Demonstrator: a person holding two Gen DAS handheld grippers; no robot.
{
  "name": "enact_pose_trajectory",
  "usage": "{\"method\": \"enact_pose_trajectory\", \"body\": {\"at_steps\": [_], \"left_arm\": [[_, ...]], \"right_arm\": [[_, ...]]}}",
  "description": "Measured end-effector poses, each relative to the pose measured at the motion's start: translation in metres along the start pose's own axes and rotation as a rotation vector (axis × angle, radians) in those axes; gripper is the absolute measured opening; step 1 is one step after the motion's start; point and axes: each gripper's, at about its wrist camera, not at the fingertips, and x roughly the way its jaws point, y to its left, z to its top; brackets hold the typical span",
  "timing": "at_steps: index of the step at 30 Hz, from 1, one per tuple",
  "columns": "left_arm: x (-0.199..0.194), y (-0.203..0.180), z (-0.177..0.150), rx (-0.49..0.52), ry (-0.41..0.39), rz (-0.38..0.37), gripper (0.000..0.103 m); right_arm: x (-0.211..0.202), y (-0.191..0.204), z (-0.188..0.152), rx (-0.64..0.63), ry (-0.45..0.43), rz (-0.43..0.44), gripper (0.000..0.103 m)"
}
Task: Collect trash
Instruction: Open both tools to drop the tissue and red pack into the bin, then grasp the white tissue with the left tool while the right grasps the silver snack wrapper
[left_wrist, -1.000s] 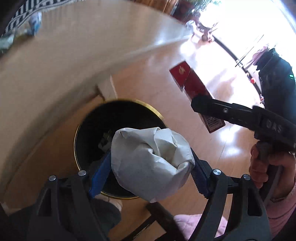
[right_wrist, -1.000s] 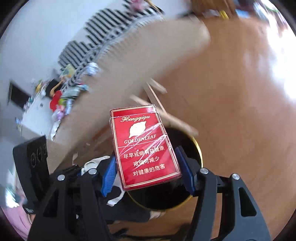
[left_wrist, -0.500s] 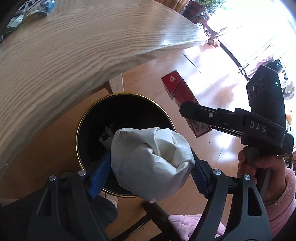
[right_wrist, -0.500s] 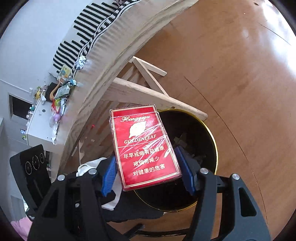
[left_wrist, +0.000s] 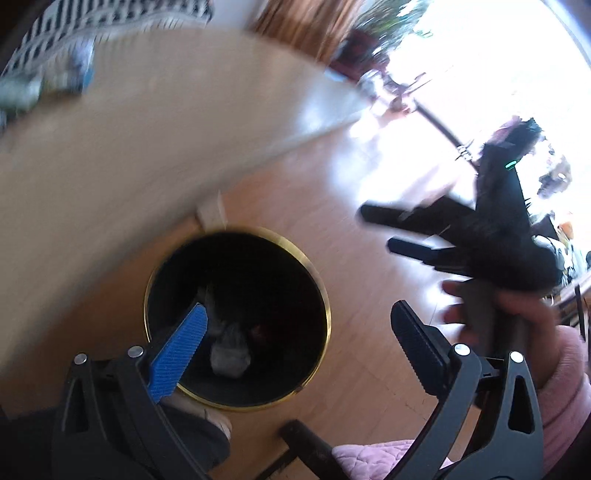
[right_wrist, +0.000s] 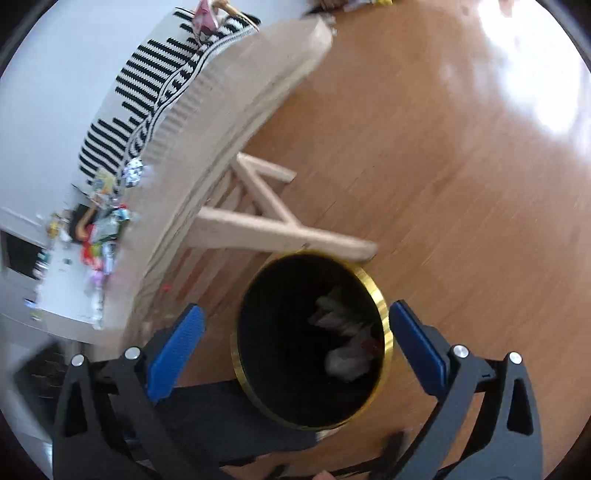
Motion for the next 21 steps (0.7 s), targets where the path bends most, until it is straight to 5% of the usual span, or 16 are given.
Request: {"method": "enact_pose_trajectory", "body": {"at_steps": [5,11,17,21], "left_arm": [[-0.077,0.035,0.034,-0.066,-0.184,0.109,0.097],[-0.161,0.157,0.03,-0.263,-0.316,0.42,0.097],[-0.204,0.309,0.0,-0.494,-0.272,0.669,0.097],[-0.209,0.362,-0.003,-0.569,-0.258,0.619,0.097]], "right_arm": [[-0.017,0.045,0.01,-0.119,-0.158,-0.073,0.097],[-0.014,0.134,0.019,-0.326,-0.29,-0.067,0.097],[0.046,0.22,0.032,-0.58,-0.179,-0.111,0.097],[0.088,0.255,0.051,-0.674,-0.09,-0.097,0.097]]}}
